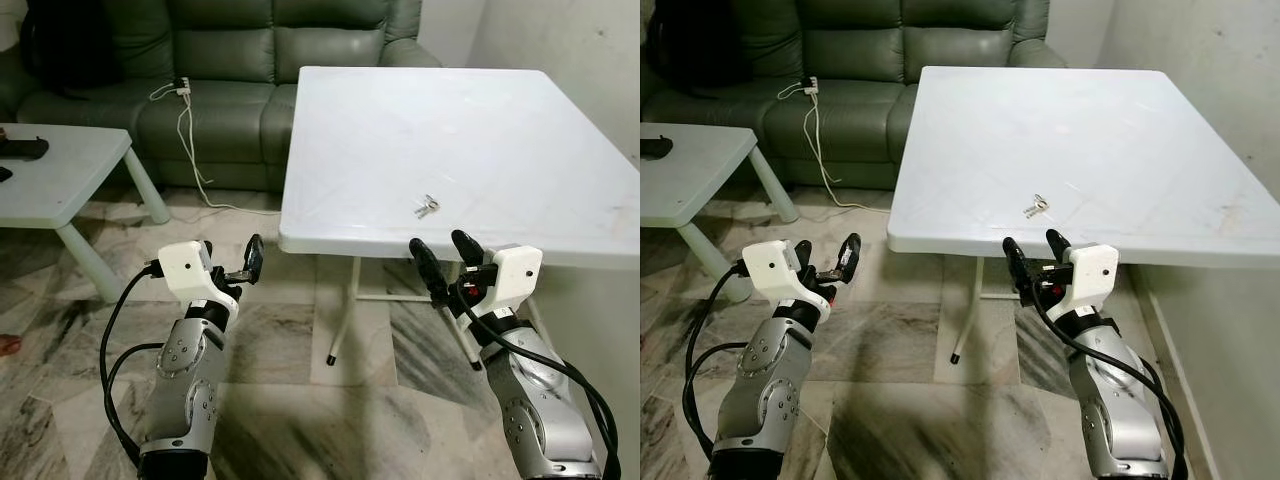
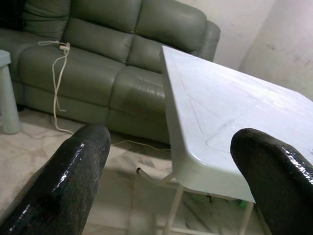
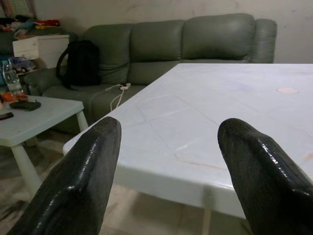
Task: Hang keys on a hook
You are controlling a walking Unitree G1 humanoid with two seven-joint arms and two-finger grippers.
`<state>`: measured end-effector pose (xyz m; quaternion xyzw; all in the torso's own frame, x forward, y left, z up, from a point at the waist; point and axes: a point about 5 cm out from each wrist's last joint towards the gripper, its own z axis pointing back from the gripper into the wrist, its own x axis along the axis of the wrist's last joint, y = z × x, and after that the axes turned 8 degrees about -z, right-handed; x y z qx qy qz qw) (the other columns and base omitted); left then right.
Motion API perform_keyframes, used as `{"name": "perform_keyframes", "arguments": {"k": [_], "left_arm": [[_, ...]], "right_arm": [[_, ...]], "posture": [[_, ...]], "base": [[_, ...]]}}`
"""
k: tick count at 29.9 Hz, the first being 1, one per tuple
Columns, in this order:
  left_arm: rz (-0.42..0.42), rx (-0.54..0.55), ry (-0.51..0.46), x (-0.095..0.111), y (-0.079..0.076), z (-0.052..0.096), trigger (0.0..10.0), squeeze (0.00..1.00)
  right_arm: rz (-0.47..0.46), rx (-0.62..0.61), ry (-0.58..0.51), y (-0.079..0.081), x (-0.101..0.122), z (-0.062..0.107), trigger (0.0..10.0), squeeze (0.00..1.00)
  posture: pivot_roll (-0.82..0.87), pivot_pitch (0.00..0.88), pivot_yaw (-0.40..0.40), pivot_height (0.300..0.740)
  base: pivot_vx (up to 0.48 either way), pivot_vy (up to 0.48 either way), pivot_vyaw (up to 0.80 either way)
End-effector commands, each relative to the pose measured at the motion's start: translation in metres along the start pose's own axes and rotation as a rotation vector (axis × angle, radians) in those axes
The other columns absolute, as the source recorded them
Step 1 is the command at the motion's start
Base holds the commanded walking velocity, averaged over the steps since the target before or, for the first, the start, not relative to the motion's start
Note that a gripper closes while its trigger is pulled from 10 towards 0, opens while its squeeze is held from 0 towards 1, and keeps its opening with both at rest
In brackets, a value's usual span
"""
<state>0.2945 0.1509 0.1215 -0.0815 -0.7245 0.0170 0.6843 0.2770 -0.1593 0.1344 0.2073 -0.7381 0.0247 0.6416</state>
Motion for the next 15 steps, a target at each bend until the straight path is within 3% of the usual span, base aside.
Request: {"name": "perform_keyframes", "arguments": {"k": [1, 15], "left_arm": [[0.002, -0.013, 0.008, -0.0009, -0.0028, -0.0016, 10.0, 0.00], [0.000, -0.013, 0.011, -0.0010, -0.0025, -0.0007, 10.0, 0.00]], "right_arm": [[0.001, 0.003, -0.007, -0.0006, 0.0036, -0.0001, 10.0, 0.00], [0.001, 0.003, -0.002, 0.0000, 0.0035, 0.0005, 10.0, 0.00]], "posture": [[-0.04, 0.000, -0.035, 0.740], [-0.03, 0.000, -0.034, 0.740]], "base": [[0.330, 0.000, 0.00], [0.338, 0.000, 0.00]]}}
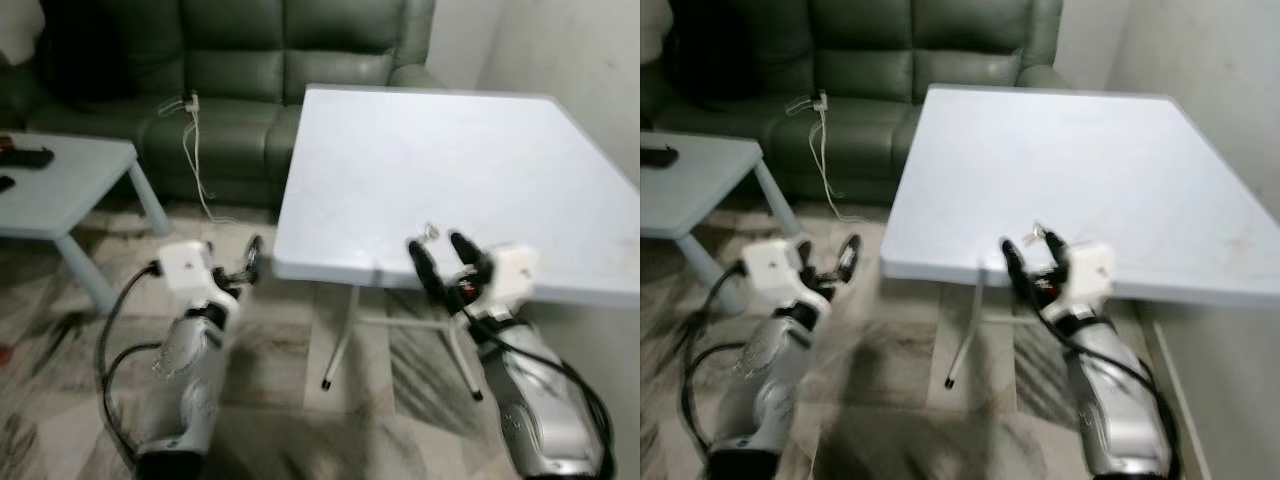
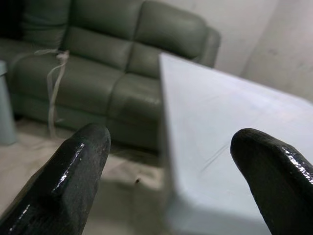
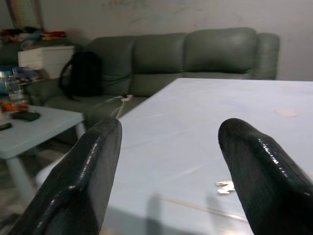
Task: Hang keys on a hook
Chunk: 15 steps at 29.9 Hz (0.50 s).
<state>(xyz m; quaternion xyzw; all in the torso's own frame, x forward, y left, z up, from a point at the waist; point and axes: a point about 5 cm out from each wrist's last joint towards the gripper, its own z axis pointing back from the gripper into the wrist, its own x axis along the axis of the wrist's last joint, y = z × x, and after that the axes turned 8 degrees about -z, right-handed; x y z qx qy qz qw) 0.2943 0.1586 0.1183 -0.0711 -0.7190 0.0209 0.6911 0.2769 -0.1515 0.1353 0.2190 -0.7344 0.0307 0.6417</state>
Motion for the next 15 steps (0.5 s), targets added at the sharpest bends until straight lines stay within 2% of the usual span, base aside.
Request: {"name": "perform_keyframes", "arguments": {"k": [1, 15], "left_arm": [[0.009, -0.034, -0.005, 0.0011, -0.0105, -0.0015, 10.0, 0.00], [0.009, -0.032, 0.000, 0.0009, -0.0102, -0.0011, 10.0, 0.00]], "right_arm": [[0.012, -0.021, -0.008, -0.0073, 0.0048, 0.0032, 10.0, 0.00], [0.008, -0.021, -0.002, -0.0069, 0.0042, 0.0039, 10.0, 0.00]], "posture": [[-0.03, 0.000, -0.034, 0.740], [-0.03, 0.000, -0.033, 0.740]], "base": [[0.337, 0.000, 0.00], [0.342, 0.000, 0.00]]}}
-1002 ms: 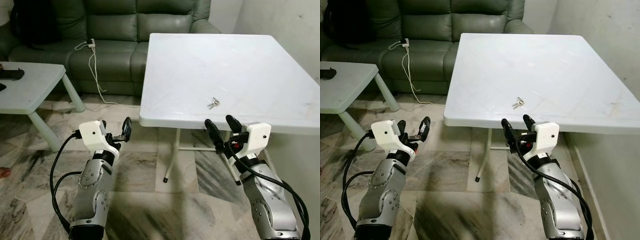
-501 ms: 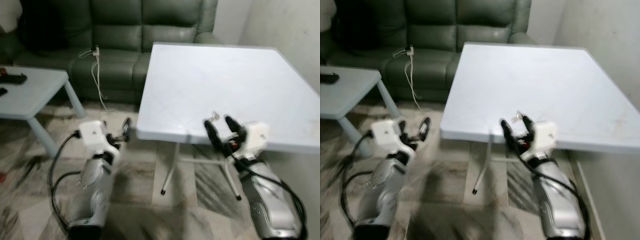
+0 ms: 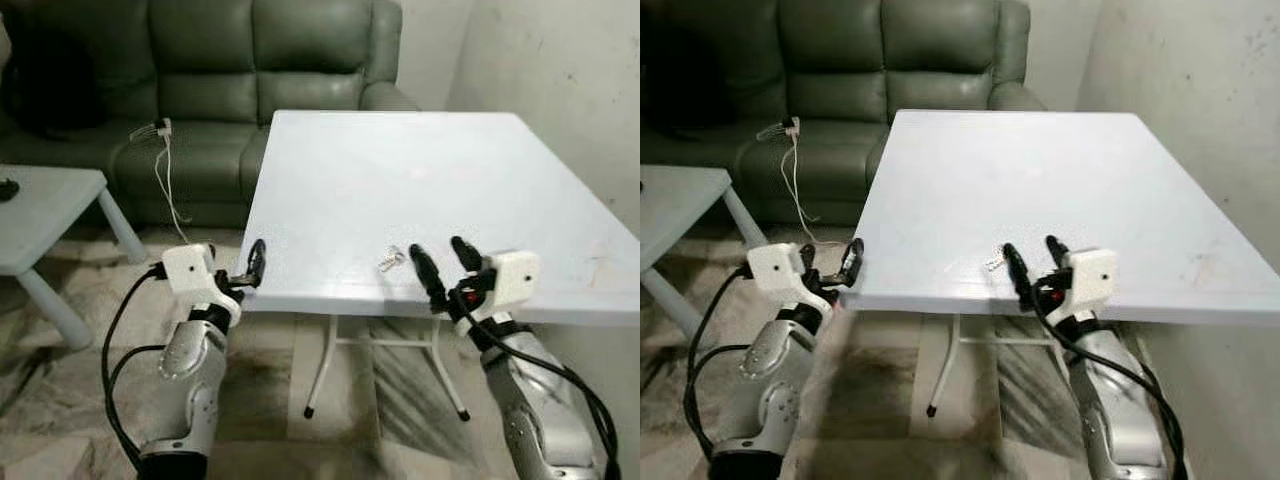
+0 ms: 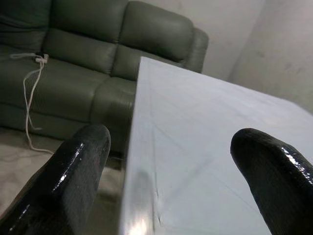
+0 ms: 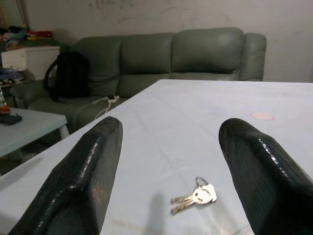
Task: Hang keys on a hook
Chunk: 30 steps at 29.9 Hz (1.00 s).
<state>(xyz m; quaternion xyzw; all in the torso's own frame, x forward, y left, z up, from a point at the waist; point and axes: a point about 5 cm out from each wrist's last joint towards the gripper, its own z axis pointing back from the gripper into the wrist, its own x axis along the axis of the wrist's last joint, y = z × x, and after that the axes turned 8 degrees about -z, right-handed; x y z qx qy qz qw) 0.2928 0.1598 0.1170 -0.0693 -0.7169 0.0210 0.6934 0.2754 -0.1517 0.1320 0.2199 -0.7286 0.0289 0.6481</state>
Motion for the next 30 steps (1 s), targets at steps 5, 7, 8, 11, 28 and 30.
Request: {"name": "perform_keyframes", "arguments": {"k": [5, 7, 8, 11, 28, 30], "left_arm": [[0.012, -0.033, -0.007, 0.002, -0.011, -0.003, 10.0, 0.00], [0.012, -0.031, -0.007, 0.002, -0.011, -0.003, 10.0, 0.00], [0.012, -0.031, -0.007, 0.003, -0.011, -0.003, 10.0, 0.00], [0.011, -0.031, -0.008, 0.003, -0.011, -0.003, 10.0, 0.00], [-0.052, -0.123, 0.026, -0.007, -0.030, 0.002, 10.0, 0.00], [-0.073, -0.154, 0.038, -0.011, -0.035, 0.005, 10.0, 0.00]], "right_arm": [[0.013, -0.015, -0.017, -0.006, 0.007, 0.002, 10.0, 0.00], [0.012, -0.014, -0.017, -0.006, 0.007, 0.002, 10.0, 0.00], [0.011, -0.013, -0.017, -0.006, 0.007, 0.001, 10.0, 0.00], [0.011, -0.012, -0.016, -0.006, 0.007, 0.001, 10.0, 0.00], [0.030, -0.008, -0.013, -0.009, 0.010, -0.003, 10.0, 0.00], [0.031, -0.003, 0.000, -0.010, 0.010, -0.005, 10.0, 0.00]], "posture": [[-0.03, 0.000, -0.034, 0.740], [-0.03, 0.000, -0.034, 0.740], [-0.03, 0.000, -0.034, 0.740], [-0.03, 0.000, -0.034, 0.740], [-0.03, 0.000, -0.037, 0.740], [-0.03, 0.000, -0.038, 0.740]], "base": [[0.336, 0.096, 0.00], [0.334, 0.000, 0.00], [0.334, 0.240, 0.00], [0.335, 0.160, 0.00], [0.098, 0.043, 0.00], [0.000, 0.000, 0.00]]}}
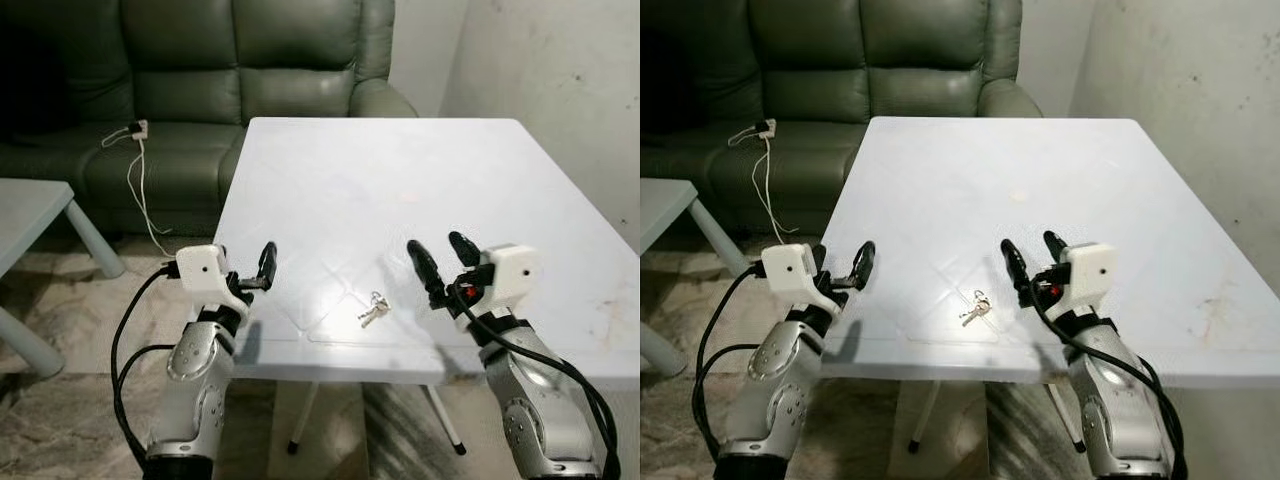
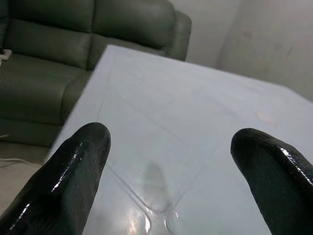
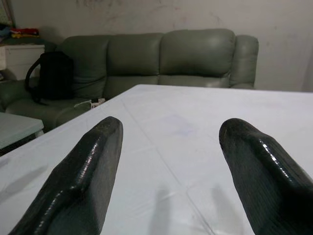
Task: Hang keys on a hook
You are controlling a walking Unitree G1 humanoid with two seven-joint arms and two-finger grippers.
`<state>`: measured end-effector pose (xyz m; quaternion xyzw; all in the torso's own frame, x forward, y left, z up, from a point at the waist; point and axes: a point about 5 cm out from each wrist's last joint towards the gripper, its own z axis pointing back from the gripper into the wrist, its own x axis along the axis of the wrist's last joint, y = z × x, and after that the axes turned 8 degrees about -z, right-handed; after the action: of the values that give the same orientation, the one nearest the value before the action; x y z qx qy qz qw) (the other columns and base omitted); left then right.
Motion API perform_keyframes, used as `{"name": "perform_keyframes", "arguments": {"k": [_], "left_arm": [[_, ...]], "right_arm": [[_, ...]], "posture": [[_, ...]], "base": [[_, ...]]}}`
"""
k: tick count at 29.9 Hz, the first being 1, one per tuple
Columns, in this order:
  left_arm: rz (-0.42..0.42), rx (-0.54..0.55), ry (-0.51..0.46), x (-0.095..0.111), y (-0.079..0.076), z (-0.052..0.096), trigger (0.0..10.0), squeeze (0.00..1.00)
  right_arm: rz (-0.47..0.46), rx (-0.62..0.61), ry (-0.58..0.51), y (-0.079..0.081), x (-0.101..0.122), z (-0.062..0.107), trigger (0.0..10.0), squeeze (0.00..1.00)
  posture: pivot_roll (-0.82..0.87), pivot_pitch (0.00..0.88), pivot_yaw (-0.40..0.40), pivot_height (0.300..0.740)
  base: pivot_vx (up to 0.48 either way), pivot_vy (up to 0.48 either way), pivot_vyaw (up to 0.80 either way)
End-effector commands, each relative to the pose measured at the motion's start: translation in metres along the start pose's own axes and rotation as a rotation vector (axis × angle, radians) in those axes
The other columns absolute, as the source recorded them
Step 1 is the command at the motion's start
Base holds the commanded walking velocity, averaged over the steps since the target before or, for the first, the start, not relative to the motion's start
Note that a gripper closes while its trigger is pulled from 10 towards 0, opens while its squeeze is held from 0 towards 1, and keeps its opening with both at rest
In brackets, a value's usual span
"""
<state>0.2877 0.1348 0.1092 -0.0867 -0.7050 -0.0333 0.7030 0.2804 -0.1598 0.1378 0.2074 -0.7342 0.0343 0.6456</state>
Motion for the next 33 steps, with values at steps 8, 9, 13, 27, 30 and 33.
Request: {"name": "perform_keyframes", "arguments": {"k": [8, 9, 13, 27, 30, 33], "left_arm": [[-0.080, -0.166, 0.025, -0.008, -0.033, 0.008, 10.0, 0.00], [-0.082, -0.177, 0.026, -0.009, -0.035, 0.010, 10.0, 0.00], [-0.086, -0.194, 0.029, -0.010, -0.040, 0.016, 10.0, 0.00], [-0.082, -0.165, 0.042, -0.012, -0.041, 0.028, 10.0, 0.00], [-0.081, -0.162, 0.041, -0.011, -0.040, 0.028, 10.0, 0.00], [-0.076, -0.157, 0.040, -0.009, -0.040, 0.029, 10.0, 0.00]], "right_arm": [[0.041, 0.050, 0.069, -0.004, 0.001, -0.009, 10.0, 0.00], [0.057, 0.074, 0.090, -0.002, -0.001, -0.010, 10.0, 0.00], [0.110, 0.118, 0.147, -0.001, -0.007, -0.012, 10.0, 0.00], [0.124, 0.179, 0.257, 0.004, -0.028, -0.032, 10.0, 1.00], [0.098, 0.173, 0.327, 0.011, -0.042, -0.039, 10.0, 0.00], [0.088, 0.181, 0.341, 0.016, -0.048, -0.039, 10.0, 0.00]], "posture": [[-0.02, 0.000, -0.046, 0.740], [-0.02, 0.000, -0.046, 0.740], [-0.01, 0.000, -0.053, 0.740], [0.03, 0.015, -0.087, 0.740], [0.03, 0.016, -0.088, 0.740], [0.04, 0.021, -0.090, 0.740]], "base": [[0.000, 0.000, 0.00], [0.000, 0.000, 0.00], [0.000, 0.000, 0.00], [0.000, 0.000, 0.00], [0.000, 0.000, 0.00], [0.000, 0.000, 0.00]]}}
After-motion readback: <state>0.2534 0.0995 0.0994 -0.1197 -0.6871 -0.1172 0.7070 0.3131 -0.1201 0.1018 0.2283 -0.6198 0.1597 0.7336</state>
